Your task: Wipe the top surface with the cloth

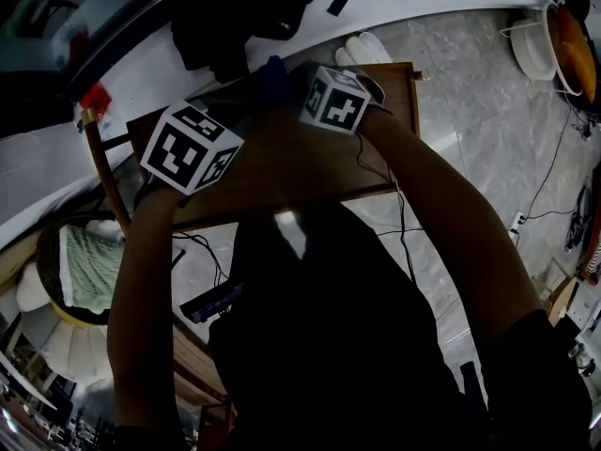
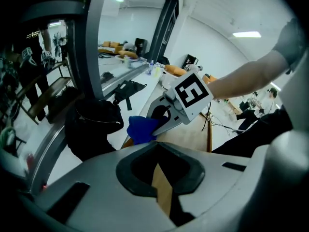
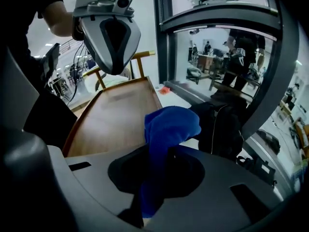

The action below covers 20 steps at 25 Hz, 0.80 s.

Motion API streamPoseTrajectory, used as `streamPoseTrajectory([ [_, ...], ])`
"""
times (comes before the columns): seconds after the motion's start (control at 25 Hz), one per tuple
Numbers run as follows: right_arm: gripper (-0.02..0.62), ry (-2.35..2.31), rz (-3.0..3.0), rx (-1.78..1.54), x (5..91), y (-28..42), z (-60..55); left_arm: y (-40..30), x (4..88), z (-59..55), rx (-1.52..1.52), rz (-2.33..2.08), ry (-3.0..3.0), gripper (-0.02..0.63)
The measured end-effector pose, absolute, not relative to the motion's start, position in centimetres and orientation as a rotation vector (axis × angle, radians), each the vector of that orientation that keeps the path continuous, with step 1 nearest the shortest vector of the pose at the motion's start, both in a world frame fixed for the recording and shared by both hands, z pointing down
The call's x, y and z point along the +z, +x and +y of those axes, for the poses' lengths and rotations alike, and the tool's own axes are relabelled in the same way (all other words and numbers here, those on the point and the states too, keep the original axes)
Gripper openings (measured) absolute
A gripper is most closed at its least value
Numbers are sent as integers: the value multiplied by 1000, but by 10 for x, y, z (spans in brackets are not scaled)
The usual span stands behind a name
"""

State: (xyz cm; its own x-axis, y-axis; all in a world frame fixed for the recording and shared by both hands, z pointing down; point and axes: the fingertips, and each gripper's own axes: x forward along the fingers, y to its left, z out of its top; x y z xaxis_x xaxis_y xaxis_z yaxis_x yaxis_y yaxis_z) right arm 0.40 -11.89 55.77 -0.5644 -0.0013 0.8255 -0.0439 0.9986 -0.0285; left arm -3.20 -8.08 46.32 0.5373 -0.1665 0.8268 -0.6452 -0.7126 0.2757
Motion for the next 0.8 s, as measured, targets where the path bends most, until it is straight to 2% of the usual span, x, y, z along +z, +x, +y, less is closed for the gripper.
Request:
streamPoseTrajectory([
  [0.8,63,-229,-2122,215,571,37,40,4,517,54,1197,-213,2174,9],
])
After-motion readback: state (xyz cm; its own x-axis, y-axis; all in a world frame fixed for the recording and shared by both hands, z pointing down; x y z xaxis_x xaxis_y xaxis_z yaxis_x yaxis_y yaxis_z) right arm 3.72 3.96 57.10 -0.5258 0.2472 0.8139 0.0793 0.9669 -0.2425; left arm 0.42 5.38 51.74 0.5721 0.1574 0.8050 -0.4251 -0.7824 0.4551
